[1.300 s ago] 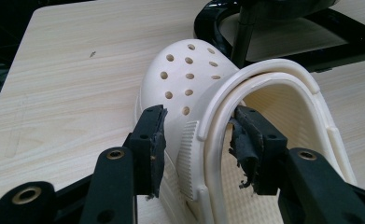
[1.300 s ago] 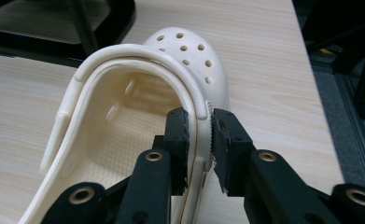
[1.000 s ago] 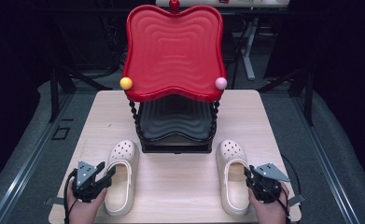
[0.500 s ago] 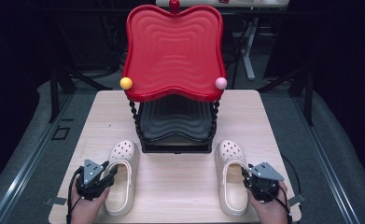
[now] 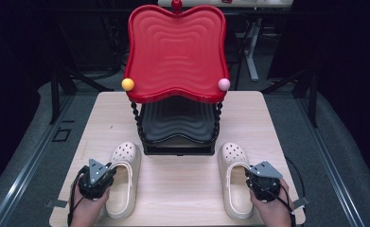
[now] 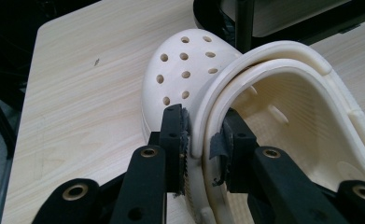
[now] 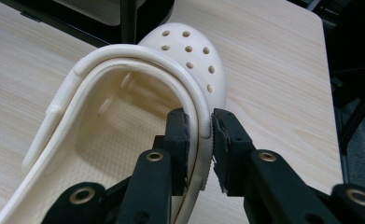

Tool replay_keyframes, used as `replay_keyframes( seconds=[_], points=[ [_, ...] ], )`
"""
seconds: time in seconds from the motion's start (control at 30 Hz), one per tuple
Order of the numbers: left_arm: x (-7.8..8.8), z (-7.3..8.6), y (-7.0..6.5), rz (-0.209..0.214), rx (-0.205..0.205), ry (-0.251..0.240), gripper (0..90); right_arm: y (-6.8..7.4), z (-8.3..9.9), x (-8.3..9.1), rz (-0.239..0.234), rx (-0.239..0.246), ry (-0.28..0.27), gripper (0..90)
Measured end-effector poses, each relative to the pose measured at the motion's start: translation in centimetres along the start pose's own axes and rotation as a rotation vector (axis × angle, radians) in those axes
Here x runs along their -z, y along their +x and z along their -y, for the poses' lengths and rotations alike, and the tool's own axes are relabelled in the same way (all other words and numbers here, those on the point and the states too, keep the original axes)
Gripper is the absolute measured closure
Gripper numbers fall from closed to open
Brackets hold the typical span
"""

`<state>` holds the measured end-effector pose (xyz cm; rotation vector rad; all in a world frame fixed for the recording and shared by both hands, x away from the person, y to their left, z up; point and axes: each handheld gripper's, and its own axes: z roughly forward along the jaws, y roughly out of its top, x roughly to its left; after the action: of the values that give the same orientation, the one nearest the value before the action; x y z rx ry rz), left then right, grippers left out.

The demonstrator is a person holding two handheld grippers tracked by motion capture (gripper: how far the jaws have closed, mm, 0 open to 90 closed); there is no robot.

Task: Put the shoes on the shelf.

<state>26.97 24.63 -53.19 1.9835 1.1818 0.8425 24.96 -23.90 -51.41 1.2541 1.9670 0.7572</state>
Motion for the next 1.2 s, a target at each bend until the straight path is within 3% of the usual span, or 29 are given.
replay_keyframes(
  seconds=[0.3,0.6,0.97,1.2],
  points=[
    [1.1,-0.1,0.9,0.03,0.054,-0.011,75.3,0.1,0.0,0.7,0.015,-0.026,-0.018,76.7],
    [3.3,-1.2,0.9,0.067,0.067,-0.056,75.3,0.7,-1.1,2.9,-0.002,-0.024,-0.081,76.6],
    [5.4,-2.3,0.4,0.095,0.052,-0.094,75.4,1.3,-2.6,5.0,-0.025,0.016,-0.123,76.6],
    [6.3,-3.2,-0.2,0.113,0.029,-0.116,75.4,1.1,-3.1,5.7,-0.032,0.01,-0.143,76.6]
  ],
)
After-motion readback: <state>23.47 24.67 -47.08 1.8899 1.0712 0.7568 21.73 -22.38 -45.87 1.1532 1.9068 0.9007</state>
